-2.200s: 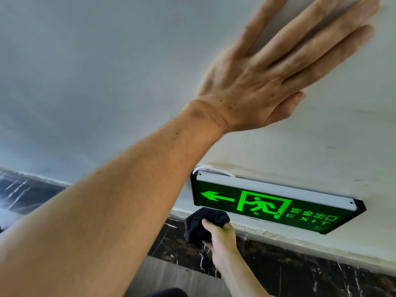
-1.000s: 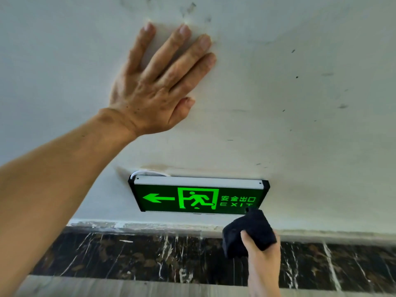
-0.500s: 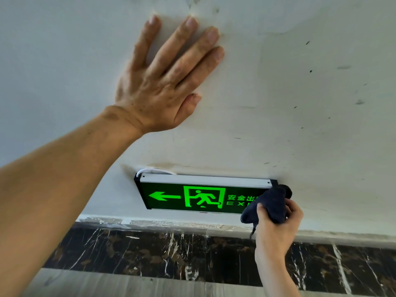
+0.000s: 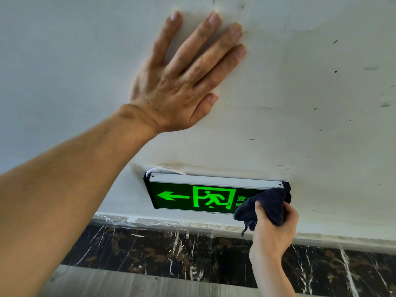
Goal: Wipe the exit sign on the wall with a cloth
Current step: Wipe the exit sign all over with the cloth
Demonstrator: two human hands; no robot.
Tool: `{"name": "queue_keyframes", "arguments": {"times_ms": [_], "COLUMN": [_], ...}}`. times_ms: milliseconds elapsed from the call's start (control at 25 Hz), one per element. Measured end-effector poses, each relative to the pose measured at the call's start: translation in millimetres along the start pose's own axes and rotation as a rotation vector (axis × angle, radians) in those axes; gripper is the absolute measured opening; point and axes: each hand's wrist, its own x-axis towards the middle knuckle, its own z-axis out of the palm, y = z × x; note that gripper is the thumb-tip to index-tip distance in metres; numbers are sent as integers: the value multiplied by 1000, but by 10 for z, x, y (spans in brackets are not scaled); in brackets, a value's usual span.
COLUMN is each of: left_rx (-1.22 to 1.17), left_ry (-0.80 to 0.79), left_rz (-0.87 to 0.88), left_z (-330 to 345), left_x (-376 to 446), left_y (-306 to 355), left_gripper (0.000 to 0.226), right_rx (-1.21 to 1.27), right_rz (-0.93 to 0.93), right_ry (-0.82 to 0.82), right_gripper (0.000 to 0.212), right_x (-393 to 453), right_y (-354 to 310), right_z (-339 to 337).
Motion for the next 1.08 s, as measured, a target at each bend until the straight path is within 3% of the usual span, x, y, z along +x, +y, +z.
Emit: {"name": "queue_keyframes", "arguments": {"times_ms": [320, 600, 1080], "left_rx": [-36, -65, -114], "left_ry": [6, 20, 28], "left_rz": [-25, -46, -56], "left_z": [6, 44, 48], "left_x": [0, -6, 20], "left_y": [-4, -4, 8], "left_gripper": [64, 66, 68], "right_rx": [-143, -187, -306], "right_rz": [-88, -75, -47], "right_ry": [-208, -278, -536], "right_gripper": [41, 31, 24], "right_x": [-362, -657, -1346], "right_y": [33, 108, 218], "right_z": [280, 588, 1378]}}
